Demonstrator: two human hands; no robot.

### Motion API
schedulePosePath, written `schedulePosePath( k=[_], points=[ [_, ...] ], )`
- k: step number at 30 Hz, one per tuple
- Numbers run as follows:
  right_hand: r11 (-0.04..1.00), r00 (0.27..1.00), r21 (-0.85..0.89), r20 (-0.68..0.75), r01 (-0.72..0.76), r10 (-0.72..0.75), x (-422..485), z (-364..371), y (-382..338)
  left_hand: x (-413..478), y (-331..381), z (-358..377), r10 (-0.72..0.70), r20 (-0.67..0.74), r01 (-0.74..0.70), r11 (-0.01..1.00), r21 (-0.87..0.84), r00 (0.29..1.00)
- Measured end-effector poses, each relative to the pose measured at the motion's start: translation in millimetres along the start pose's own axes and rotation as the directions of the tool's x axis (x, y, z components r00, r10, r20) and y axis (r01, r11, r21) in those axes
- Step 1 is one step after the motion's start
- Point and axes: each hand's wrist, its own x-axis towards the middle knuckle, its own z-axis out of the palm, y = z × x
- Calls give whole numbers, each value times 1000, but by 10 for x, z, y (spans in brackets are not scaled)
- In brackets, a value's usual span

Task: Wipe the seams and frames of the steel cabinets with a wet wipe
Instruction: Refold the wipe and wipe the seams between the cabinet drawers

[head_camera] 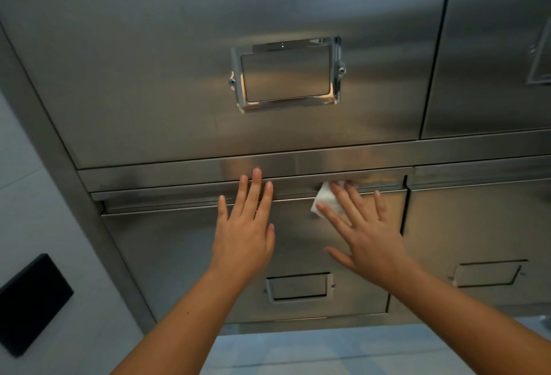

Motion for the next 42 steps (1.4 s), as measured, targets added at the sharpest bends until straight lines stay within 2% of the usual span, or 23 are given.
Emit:
schedulePosePath(
  k=[3, 5, 8, 10, 15, 19, 23, 29, 36, 42],
  points=[
    [990, 991, 71, -43, -123, 126, 61, 0, -323, 20, 162, 46, -70, -2, 70, 996, -56, 998],
    [989, 991, 91, -58, -118, 123, 142, 26, -493, 25, 261, 87, -71, 3, 72, 995, -67, 997],
    [998, 997, 54, -74, -19, 23, 108, 46, -311, -34, 283, 152, 163, -42, -162, 987, 10, 986],
    [1000, 999, 26, -45, -9, 10, -49, 61, -42, -59, 247, 174, 212, -41, -211, 977, 19, 976],
    [996, 995, -15, 48, -89, 89, -324, 42, 476, 73, 321, 92, 184, -87, -183, 983, 27, 979],
    [988, 989, 43, 32, -148, 147, -202, -44, 215, 181, 554, 83, 171, -80, -173, 985, -23, 982],
    [997, 998, 47, -5, -61, 61, -40, -37, -23, 168, 638, 128, 159, -32, -159, 987, 0, 987],
    [1000, 1000, -18, -9, 1, -1, -195, 7, 274, 76, 546, 252, 175, -21, -175, 984, 25, 984],
    [1000, 999, -2, -50, 14, -14, -196, 94, 268, 48, 628, 456, 112, -104, -123, 986, -112, 988],
    [999, 998, 40, -64, 10, -8, -183, 113, 304, 65, 706, 491, 41, -76, -56, 977, -207, 996]
  ],
)
